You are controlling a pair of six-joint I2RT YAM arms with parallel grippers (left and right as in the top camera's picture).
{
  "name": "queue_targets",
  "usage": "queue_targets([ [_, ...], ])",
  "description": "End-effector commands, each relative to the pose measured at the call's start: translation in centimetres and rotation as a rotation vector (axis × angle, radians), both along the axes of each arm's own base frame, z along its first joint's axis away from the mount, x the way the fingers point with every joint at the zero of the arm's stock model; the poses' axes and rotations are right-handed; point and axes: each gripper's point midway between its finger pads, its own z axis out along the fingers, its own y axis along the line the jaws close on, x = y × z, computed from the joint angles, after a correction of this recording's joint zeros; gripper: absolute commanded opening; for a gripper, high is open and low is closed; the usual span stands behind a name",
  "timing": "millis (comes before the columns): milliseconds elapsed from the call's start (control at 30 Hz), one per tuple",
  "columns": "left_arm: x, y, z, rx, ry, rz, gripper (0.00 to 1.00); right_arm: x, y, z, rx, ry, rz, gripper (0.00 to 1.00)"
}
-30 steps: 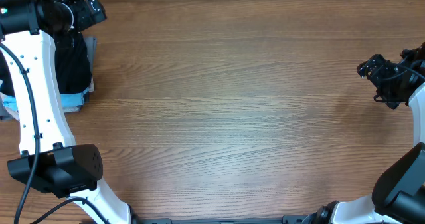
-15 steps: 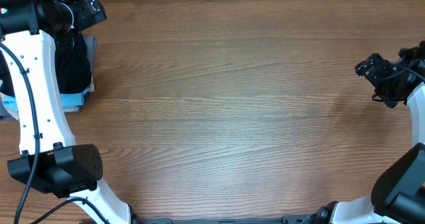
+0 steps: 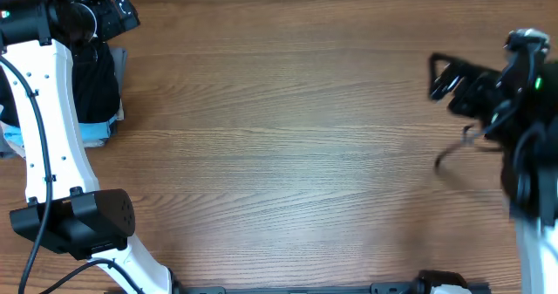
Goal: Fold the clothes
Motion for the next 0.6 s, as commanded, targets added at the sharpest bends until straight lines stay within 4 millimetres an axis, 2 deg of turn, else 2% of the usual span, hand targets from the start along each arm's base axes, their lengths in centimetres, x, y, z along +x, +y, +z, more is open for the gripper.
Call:
queue_targets([
  [0,0.2,-0.2,-0.3,0.004,0.009,0.003,1.0,-4.5,2.9,4.5,-0.041,-0.17,0.093,1.0],
  [67,0.2,-0.2,-0.3,0.004,0.008,0.003,1.0,-7.4,3.6,6.0,-0.047,-0.251,0.124,1.0],
  [133,0.2,-0.2,-0.3,0.004,0.008,0.003,1.0,-9.9,3.7,6.5,-0.041,-0.304,0.14,1.0],
  [200,0.1,-0.2,-0.3,0.004,0.008,0.003,1.0,-12.1,3.4,6.4,-0.037,-0.347,0.14,1.0],
  [300,0.2,-0.2,-0.3,0.004,0.008,0.003,1.0,-14.4,3.1,5.0,-0.033,-0.378,0.137,1.0],
  [433,0.2,-0.2,-0.3,0.004,0.008,0.003,1.0,-16.1,2.7,2.6,-0.031,-0.416,0.128,1.0],
  [567,0.2,-0.2,-0.3,0.004,0.008,0.003,1.0,-16.2,2.7,0.3,-0.027,-0.471,0.125,1.0],
])
